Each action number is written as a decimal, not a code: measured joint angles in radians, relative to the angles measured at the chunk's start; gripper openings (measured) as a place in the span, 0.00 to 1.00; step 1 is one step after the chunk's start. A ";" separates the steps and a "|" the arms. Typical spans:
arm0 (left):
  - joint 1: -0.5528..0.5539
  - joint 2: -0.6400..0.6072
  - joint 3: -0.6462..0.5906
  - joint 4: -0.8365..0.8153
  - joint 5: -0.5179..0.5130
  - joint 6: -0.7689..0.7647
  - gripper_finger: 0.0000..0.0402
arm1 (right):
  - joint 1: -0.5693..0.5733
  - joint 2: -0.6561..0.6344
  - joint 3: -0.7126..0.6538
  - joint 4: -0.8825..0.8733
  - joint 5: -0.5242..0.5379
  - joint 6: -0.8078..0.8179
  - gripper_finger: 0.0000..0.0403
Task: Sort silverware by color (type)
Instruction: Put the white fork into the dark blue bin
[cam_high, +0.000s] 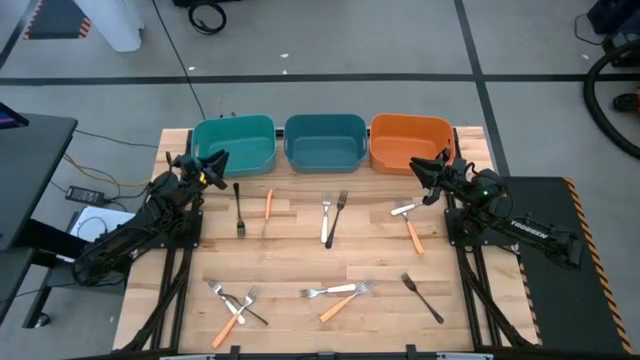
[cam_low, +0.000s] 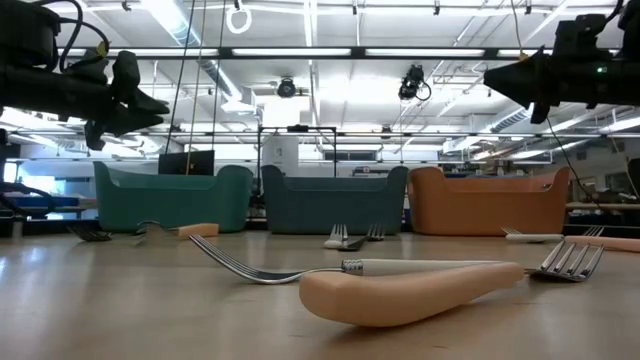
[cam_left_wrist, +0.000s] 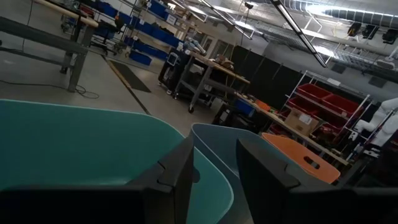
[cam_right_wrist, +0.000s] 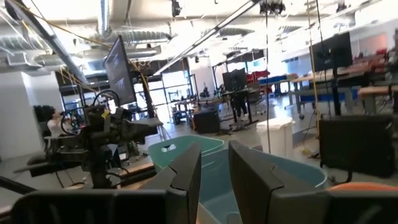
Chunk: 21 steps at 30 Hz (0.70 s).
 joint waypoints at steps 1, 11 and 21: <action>0.000 0.000 0.000 0.000 0.000 0.000 0.33 | -0.001 0.000 0.000 0.005 0.000 -0.015 0.22; 0.000 0.000 0.000 -0.001 0.000 0.000 0.33 | -0.001 0.000 0.000 0.127 0.005 0.110 0.22; 0.000 0.000 0.000 0.042 0.000 -0.119 0.33 | -0.001 0.000 0.000 0.326 0.132 0.131 0.22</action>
